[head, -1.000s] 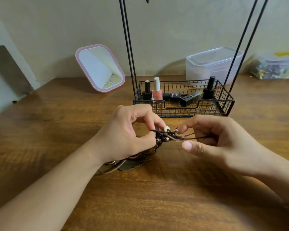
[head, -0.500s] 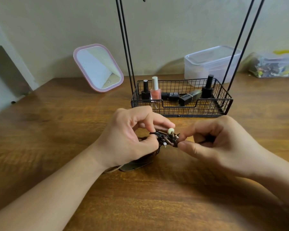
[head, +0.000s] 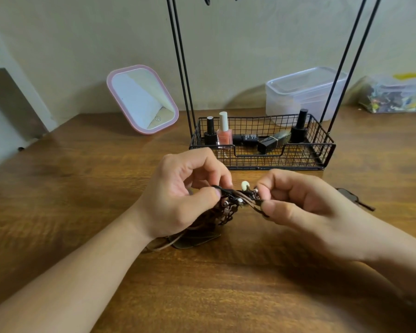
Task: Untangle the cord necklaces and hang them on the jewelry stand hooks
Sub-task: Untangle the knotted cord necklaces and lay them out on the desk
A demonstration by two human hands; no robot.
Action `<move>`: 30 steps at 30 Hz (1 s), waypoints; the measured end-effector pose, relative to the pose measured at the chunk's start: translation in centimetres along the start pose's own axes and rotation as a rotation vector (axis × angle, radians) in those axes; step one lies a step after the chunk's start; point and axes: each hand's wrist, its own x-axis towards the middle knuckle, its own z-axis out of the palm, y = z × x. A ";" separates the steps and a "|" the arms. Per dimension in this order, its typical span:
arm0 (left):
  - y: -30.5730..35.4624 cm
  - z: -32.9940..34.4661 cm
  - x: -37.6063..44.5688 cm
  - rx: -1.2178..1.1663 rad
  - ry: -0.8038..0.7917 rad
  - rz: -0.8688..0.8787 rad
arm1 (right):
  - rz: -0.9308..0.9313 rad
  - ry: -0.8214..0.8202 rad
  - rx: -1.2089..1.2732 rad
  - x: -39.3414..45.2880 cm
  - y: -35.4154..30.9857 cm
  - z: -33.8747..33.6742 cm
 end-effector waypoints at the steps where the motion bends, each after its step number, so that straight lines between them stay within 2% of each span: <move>1: 0.0 -0.1 0.0 -0.032 -0.006 -0.021 | -0.009 -0.004 0.019 0.0 0.0 0.0; 8: 0.0 0.0 0.3 -0.393 -0.063 -0.220 | -0.044 0.038 0.109 0.1 0.4 0.3; 10: 0.0 0.2 0.4 -0.429 -0.050 -0.252 | -0.022 0.069 0.097 0.1 0.7 0.3; 14: 0.1 0.2 0.6 -0.412 -0.008 -0.335 | 0.016 0.182 -0.221 0.3 0.7 0.2; 17: 0.3 0.4 0.5 -0.383 -0.107 -0.361 | -0.018 0.283 -0.350 0.2 0.2 0.4; 21: 0.8 0.4 0.4 -0.406 -0.239 -0.358 | -0.028 0.256 -0.555 0.2 -0.2 0.9; 25: 0.9 0.4 0.4 -0.337 -0.258 -0.361 | -0.020 0.234 -0.452 0.5 0.3 1.0; 30: 0.5 0.6 0.4 0.035 -0.130 -0.328 | -0.067 0.150 -0.139 0.7 0.7 0.5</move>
